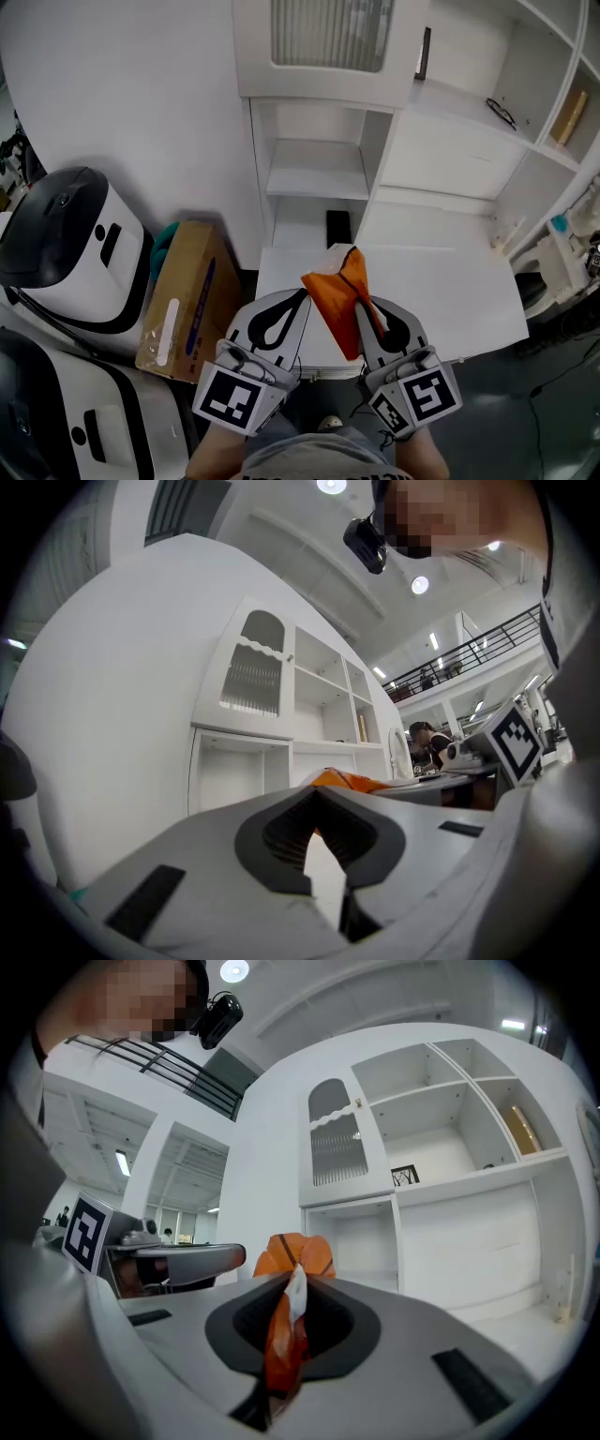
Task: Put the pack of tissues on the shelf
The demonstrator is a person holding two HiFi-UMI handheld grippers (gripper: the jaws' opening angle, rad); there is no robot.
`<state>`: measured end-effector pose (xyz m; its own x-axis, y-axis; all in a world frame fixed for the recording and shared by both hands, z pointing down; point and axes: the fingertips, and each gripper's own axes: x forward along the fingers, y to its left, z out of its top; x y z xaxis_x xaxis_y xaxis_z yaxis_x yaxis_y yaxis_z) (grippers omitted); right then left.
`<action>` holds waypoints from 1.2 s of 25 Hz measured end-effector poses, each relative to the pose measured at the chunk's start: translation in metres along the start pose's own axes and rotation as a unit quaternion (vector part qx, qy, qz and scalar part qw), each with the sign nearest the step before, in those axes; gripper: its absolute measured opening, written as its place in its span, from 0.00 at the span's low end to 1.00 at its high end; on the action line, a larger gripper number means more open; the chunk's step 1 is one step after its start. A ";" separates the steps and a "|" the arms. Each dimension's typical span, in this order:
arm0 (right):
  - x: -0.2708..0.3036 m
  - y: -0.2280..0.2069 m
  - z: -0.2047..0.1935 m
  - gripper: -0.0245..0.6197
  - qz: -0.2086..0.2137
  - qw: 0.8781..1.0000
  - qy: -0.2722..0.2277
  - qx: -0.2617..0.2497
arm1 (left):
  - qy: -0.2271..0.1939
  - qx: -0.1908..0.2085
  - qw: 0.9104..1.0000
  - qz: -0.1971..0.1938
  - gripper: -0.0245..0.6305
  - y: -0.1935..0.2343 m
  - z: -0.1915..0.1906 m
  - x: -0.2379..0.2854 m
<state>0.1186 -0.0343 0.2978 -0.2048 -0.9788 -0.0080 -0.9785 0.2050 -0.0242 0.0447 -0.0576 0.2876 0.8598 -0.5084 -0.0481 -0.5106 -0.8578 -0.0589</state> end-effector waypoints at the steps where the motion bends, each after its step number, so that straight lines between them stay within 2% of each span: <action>1: 0.004 0.001 0.000 0.08 -0.005 1.000 0.001 -0.001 | 0.004 -0.002 1.000 -0.005 0.10 0.004 -0.001 0.001; 3: 0.012 0.003 0.000 0.08 -0.014 1.000 0.001 -0.001 | -0.003 -0.001 1.000 -0.014 0.10 0.013 0.000 0.003; 6: 0.022 0.008 0.000 0.08 -0.027 1.000 0.002 -0.003 | -0.040 0.011 0.999 -0.023 0.10 0.029 0.008 0.005; 12: 0.042 0.009 -0.001 0.08 -0.057 0.998 0.003 -0.003 | -0.004 -0.008 0.998 -0.059 0.10 0.046 -0.004 0.013; 30: 0.098 0.008 -0.014 0.08 -0.126 0.992 0.010 0.007 | 0.003 -0.021 0.991 -0.130 0.10 0.102 -0.020 0.042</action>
<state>0.0905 -0.1286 0.3107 0.0451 -0.9988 0.0191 -0.9983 -0.0458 -0.0373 0.0285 -0.1682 0.2999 0.9621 -0.2710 -0.0303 -0.2718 -0.9620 -0.0264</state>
